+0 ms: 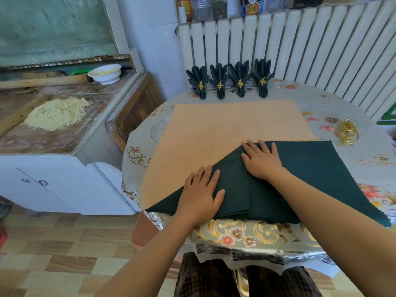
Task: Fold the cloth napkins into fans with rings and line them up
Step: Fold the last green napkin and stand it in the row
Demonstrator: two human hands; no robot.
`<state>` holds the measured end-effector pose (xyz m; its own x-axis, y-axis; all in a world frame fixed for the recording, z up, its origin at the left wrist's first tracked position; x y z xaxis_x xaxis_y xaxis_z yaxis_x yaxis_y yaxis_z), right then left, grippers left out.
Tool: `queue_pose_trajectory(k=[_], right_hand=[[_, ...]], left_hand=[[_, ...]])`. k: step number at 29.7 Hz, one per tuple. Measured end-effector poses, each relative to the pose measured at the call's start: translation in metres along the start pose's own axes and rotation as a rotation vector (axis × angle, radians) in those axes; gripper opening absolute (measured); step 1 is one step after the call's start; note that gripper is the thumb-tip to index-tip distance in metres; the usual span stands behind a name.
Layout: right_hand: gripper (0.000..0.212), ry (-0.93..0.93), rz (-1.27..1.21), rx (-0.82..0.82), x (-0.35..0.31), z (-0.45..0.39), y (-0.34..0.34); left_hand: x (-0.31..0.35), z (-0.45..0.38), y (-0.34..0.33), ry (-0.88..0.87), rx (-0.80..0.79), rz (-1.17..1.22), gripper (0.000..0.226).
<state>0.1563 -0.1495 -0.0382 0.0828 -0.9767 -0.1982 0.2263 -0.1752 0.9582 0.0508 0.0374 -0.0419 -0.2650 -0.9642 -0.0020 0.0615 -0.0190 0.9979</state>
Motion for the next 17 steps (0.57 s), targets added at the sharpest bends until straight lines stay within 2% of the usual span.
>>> queue_pose_trajectory(k=[3,5,6,10,14,17], right_hand=[[0.055,0.01,-0.023,0.102,-0.011,0.016,0.006],[0.055,0.08,-0.072,0.223,-0.027,0.045,0.005],[0.057,0.114,-0.087,0.231,-0.034,0.062,0.001],[0.065,0.159,-0.042,0.083,-0.044,0.112,-0.028],[0.09,0.17,-0.004,0.104,-0.038,0.113,-0.037],[0.092,0.177,0.006,0.109,-0.04,0.113,-0.039]], left_hand=[[0.0,0.001,-0.001,0.004,-0.008,0.006,0.061],[0.0,0.0,0.001,0.004,0.001,0.007,0.061],[0.0,-0.001,0.001,0.003,0.0,0.005,0.061],[0.0,0.0,0.001,0.007,-0.003,0.005,0.061],[-0.001,-0.003,0.002,-0.017,-0.029,0.016,0.061],[-0.019,0.003,0.003,-0.096,-0.031,0.036,0.058]])
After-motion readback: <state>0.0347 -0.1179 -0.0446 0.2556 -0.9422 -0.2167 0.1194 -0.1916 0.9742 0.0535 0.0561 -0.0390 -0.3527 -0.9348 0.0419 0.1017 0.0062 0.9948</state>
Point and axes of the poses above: each hand's wrist, its own z-axis away from the middle knuckle, its own y-axis out of the back of the hand, x = y × z, the point moved 3 cm from there along -z, towards the middle knuckle, and after that the axes turned 6 degrees about -z, right-handed, at the moved point
